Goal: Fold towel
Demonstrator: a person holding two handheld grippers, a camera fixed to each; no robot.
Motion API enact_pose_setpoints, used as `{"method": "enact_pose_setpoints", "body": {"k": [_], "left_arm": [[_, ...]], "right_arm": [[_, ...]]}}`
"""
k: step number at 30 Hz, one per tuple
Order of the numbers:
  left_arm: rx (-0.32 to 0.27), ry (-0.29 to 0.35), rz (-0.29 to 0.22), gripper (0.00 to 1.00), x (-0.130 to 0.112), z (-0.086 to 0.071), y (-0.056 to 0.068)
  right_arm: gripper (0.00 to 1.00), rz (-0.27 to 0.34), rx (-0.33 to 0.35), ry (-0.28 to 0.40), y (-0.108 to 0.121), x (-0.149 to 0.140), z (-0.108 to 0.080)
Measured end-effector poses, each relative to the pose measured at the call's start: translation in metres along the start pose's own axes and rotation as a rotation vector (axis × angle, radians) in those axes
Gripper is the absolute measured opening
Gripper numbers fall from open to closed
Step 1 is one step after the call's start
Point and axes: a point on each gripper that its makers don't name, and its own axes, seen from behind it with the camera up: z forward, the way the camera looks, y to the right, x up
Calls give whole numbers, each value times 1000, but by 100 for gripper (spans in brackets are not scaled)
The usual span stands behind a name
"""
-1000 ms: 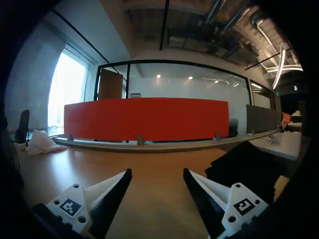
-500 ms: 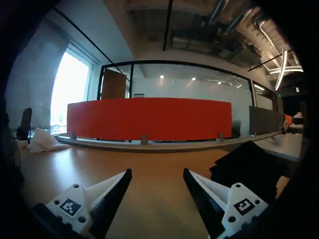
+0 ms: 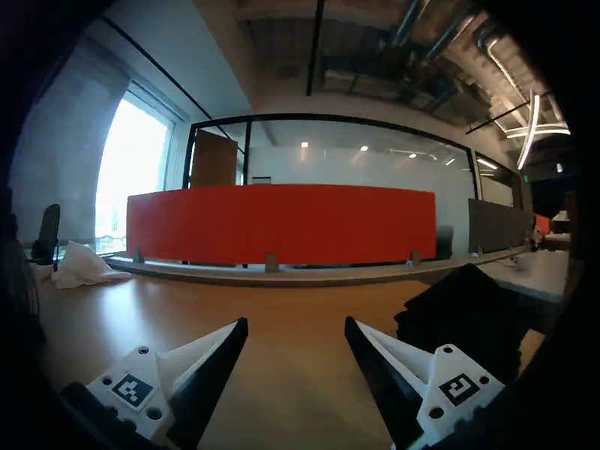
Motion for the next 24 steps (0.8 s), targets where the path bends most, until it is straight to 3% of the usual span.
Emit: {"method": "enact_pose_setpoints", "body": {"k": [24], "left_arm": [[0,1,-1,97,-2,1,0]], "right_arm": [[100,1,-1,0,0,-1,0]]}}
